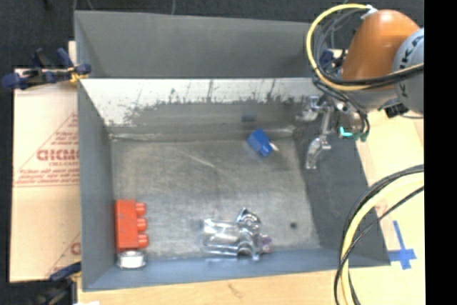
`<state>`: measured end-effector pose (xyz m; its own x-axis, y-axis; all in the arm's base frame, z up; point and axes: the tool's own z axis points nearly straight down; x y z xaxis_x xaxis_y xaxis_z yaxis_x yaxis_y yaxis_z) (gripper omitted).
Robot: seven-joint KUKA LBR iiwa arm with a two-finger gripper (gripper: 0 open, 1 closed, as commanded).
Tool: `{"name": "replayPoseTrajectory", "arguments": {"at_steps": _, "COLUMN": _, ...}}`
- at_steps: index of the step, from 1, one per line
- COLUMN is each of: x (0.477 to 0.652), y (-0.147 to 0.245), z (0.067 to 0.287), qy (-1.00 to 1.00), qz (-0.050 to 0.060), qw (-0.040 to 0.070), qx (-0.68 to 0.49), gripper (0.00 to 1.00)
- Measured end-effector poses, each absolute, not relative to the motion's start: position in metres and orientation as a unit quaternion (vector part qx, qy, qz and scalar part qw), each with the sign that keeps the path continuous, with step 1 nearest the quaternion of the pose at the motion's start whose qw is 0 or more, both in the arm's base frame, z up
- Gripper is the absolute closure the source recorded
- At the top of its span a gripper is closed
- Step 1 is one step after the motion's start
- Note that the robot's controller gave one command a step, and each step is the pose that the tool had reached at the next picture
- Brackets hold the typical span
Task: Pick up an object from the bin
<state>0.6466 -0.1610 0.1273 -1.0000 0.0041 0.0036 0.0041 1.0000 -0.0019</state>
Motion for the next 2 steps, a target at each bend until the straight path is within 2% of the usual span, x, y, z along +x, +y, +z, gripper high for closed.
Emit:
{"name": "replayPoseTrajectory", "arguments": {"at_steps": 1, "x": 0.649, "y": -0.113, "z": 0.082, "qy": -0.993, "qz": 0.001, "qw": -0.004, "qx": -0.119, "gripper": 0.0}}
{"name": "replayPoseTrajectory", "arguments": {"at_steps": 2, "x": 0.642, "y": -0.067, "z": 0.102, "qy": -0.993, "qz": 0.0, "qw": -0.002, "qx": -0.117, "gripper": 0.0}}
